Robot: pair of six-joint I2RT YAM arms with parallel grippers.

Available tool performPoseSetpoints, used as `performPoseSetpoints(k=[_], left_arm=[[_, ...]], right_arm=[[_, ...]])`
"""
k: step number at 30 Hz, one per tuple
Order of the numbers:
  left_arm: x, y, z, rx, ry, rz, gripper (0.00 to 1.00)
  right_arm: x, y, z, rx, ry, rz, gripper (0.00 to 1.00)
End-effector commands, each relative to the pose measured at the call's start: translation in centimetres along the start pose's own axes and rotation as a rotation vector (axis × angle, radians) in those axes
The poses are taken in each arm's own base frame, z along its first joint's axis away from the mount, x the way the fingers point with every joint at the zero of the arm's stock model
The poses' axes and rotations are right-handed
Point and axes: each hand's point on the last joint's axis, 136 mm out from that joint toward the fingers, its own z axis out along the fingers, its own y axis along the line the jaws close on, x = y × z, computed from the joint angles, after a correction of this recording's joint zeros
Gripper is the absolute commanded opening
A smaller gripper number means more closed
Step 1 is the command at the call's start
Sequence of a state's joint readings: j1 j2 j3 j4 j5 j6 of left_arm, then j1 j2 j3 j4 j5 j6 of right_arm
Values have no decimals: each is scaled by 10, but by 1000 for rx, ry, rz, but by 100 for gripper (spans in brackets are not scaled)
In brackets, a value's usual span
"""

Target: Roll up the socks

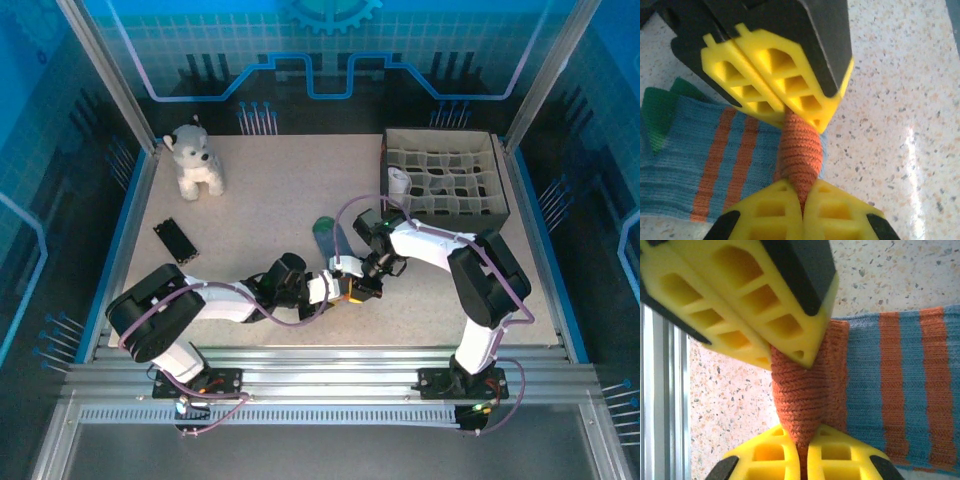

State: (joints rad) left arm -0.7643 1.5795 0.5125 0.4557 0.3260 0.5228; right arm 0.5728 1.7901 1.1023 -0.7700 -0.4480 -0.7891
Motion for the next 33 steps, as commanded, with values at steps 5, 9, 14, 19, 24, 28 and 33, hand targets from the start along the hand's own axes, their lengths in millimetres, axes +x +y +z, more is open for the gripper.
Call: performPoseSetpoints(k=[5, 9, 14, 19, 24, 28, 33], left_arm=[[11, -22, -1, 143, 110, -152, 0], [14, -24, 2, 173, 144, -230, 0], [20, -18, 5, 180, 162, -333, 0], [24, -11, 7, 205, 169, -440, 0], [26, -7, 8, 221, 198, -493, 0], [28, -6, 9, 234, 216, -531, 0], [31, -5, 11, 249, 242, -572, 0]], right_arm=[[-9, -1, -10, -10, -86, 98, 16], [-21, -4, -27, 17, -188, 152, 30], [-22, -2, -49, 58, -291, 194, 34], [-26, -6, -76, 158, -404, 249, 36], [-24, -19, -89, 265, -469, 432, 40], [-25, -18, -81, 245, -511, 585, 42], [-17, -12, -48, 227, -478, 662, 43]])
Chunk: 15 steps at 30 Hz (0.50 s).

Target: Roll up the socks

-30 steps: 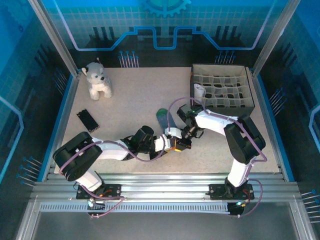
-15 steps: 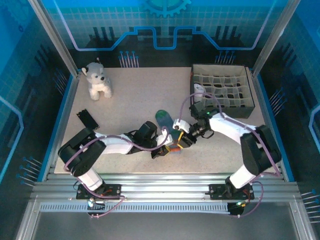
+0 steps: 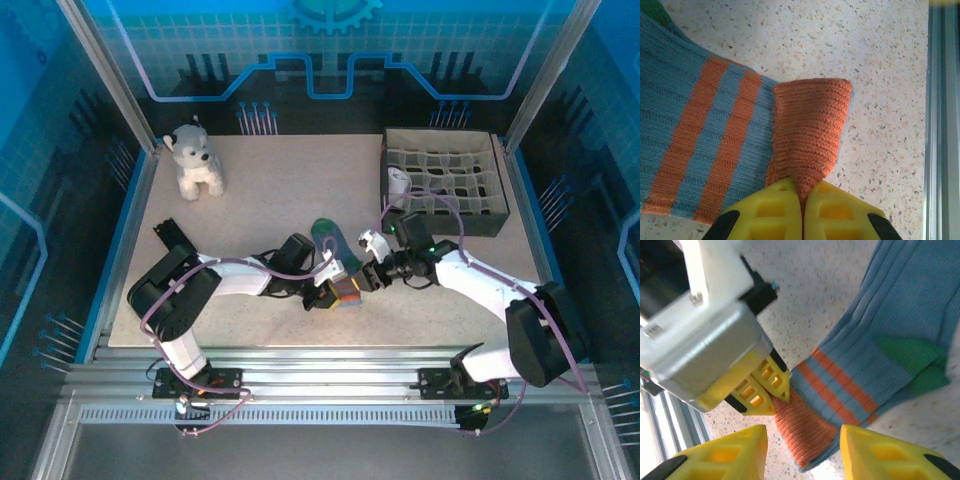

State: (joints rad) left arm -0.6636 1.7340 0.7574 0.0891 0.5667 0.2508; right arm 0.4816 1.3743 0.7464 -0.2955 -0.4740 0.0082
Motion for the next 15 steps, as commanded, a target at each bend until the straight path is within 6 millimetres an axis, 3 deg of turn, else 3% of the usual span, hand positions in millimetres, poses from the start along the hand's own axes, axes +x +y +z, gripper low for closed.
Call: performPoseSetpoints(k=[1, 8, 15], left_arm=[[24, 4, 4, 13, 94, -118, 0], [27, 10, 8, 23, 127, -189, 0], [30, 13, 12, 35, 149, -242, 0]], right_arm=[[5, 0, 14, 26, -6, 101, 43], [22, -7, 36, 48, 50, 145, 46], [25, -11, 43, 56, 77, 150, 47]])
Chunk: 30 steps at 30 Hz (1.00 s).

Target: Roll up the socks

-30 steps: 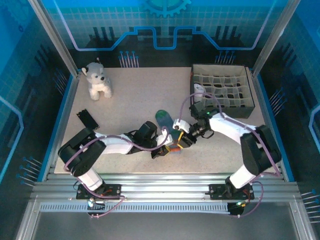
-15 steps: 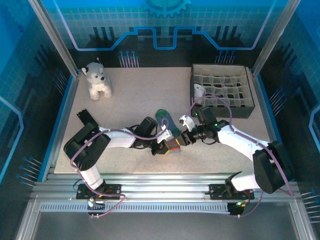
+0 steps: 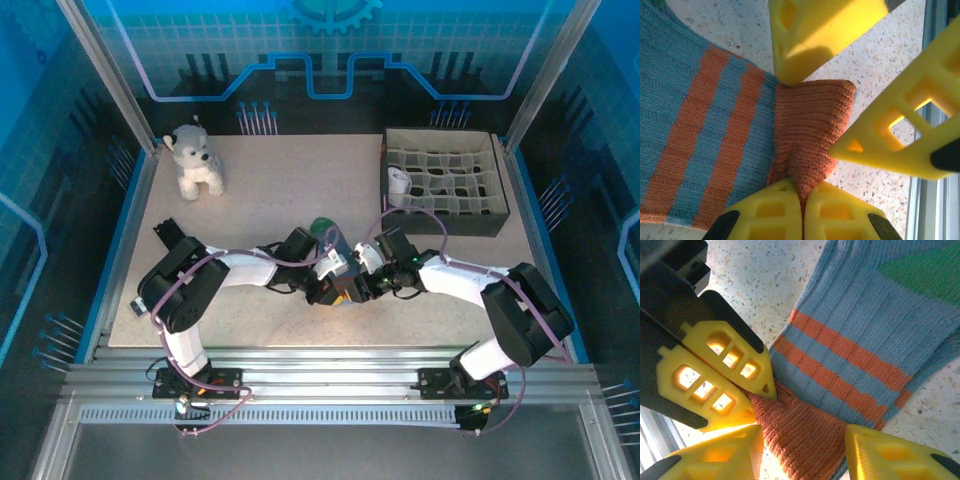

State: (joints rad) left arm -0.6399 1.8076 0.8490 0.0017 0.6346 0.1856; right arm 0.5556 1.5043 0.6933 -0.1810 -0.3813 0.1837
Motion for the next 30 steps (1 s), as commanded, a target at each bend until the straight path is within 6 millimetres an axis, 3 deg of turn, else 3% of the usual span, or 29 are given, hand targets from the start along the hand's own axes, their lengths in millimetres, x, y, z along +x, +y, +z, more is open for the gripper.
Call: performPoseSetpoints(k=[1, 8, 19, 25, 30], left_arm=[[34, 15, 7, -31, 114, -135, 0], [37, 19, 8, -18, 129, -176, 0], [40, 23, 9, -16, 141, -214, 0], [38, 23, 7, -21, 128, -208, 0], [35, 23, 3, -44, 106, -178, 1]], right_arm=[[-5, 4, 1, -8, -18, -8, 47], [-3, 10, -8, -25, -88, -53, 53], [11, -10, 15, 17, 36, 21, 50], [24, -33, 19, 131, 116, 89, 48], [31, -41, 22, 174, 187, 120, 45]])
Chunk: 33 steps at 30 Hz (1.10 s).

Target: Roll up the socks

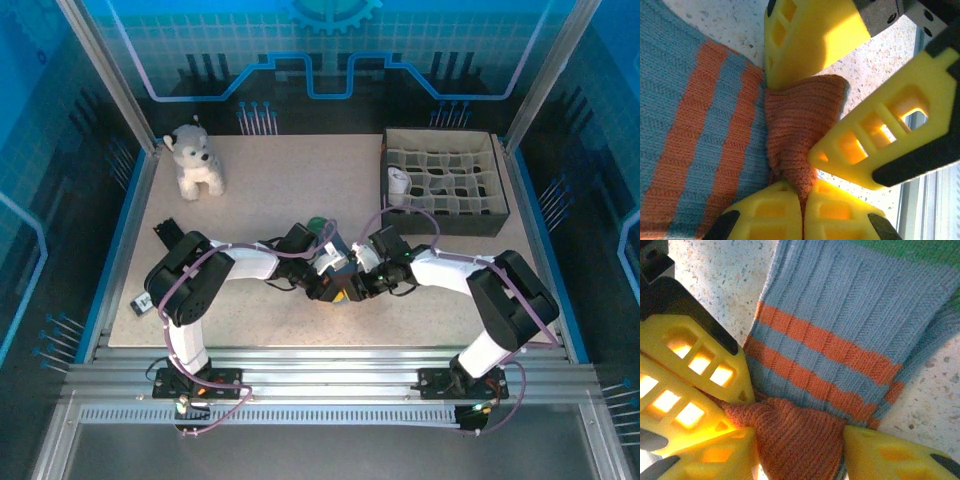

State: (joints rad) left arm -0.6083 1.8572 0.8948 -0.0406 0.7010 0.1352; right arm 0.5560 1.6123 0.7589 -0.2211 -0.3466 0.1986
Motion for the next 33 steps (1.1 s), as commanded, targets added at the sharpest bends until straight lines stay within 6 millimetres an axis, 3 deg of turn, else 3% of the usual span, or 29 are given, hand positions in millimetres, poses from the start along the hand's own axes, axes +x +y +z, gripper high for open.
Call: performPoseSetpoints(k=[1, 6, 10, 12, 14, 23, 26, 33], left_arm=[[34, 21, 0, -104, 84, -71, 3], [27, 17, -8, -134, 46, -18, 13], [15, 13, -21, -175, -6, 37, 14], [9, 5, -28, -184, -41, 94, 15], [1, -2, -36, -205, -76, 155, 17], [-17, -50, -87, -307, -253, 529, 27], [-12, -60, -89, -416, -211, 702, 29], [-1, -49, -78, -667, -34, 1038, 31]], right_arm=[[30, -29, 11, 133, 129, 80, 44], [34, -30, 16, 138, 196, 118, 43], [35, -33, 19, 169, 238, 128, 42], [43, -36, 20, 186, 269, 142, 42], [35, -36, 20, 194, 267, 143, 42], [36, -37, 22, 222, 330, 152, 42], [34, -34, 22, 221, 338, 139, 42], [27, -32, 18, 220, 365, 115, 42]])
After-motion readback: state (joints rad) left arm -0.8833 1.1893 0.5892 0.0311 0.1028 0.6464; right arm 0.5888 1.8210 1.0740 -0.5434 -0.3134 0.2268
